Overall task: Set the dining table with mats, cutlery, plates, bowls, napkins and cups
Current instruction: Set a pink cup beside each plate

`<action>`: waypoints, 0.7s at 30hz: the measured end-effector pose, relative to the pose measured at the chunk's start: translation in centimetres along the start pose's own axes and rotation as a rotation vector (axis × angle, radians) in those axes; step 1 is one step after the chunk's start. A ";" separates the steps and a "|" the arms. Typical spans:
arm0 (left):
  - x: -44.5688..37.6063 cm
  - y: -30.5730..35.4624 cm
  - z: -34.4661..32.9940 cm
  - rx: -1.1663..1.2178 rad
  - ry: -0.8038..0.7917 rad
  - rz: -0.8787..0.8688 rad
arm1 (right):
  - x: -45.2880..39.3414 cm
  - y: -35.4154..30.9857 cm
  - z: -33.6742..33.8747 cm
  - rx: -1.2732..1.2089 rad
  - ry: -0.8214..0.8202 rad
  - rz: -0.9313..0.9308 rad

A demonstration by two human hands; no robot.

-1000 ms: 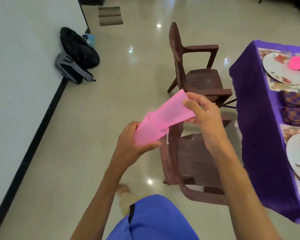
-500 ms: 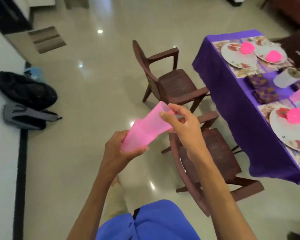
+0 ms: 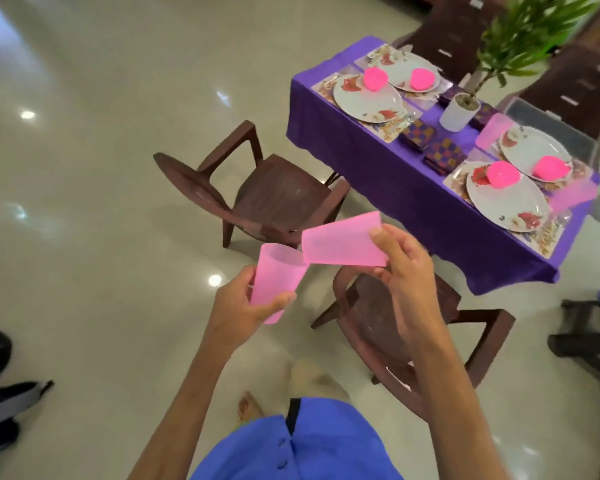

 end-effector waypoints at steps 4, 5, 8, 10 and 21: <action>-6.5 0.4 -0.4 0.019 -0.062 -0.003 | -4.0 0.2 -0.1 -0.022 0.117 -0.012; -8.1 0.6 -0.7 0.018 -0.066 -0.005 | -5.3 0.4 -0.1 -0.032 0.137 -0.019; -12.9 1.4 -1.0 0.035 -0.072 -0.007 | -10.1 0.7 -0.6 -0.069 0.180 -0.028; -16.6 2.1 -1.0 0.053 -0.070 0.007 | -14.3 0.5 -1.2 -0.092 0.178 -0.048; -33.2 7.5 0.4 0.019 -0.082 0.017 | -32.7 -1.8 -3.3 0.066 0.221 -0.060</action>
Point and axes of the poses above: each hand's wrist, its own x-axis away from the middle knuckle, its own z-axis out of the back of the hand, y = z × x, the point moved 2 cm from there along -x, towards the middle knuckle, and after that the axes turned 15 degrees about -x, right-handed, at the moved point
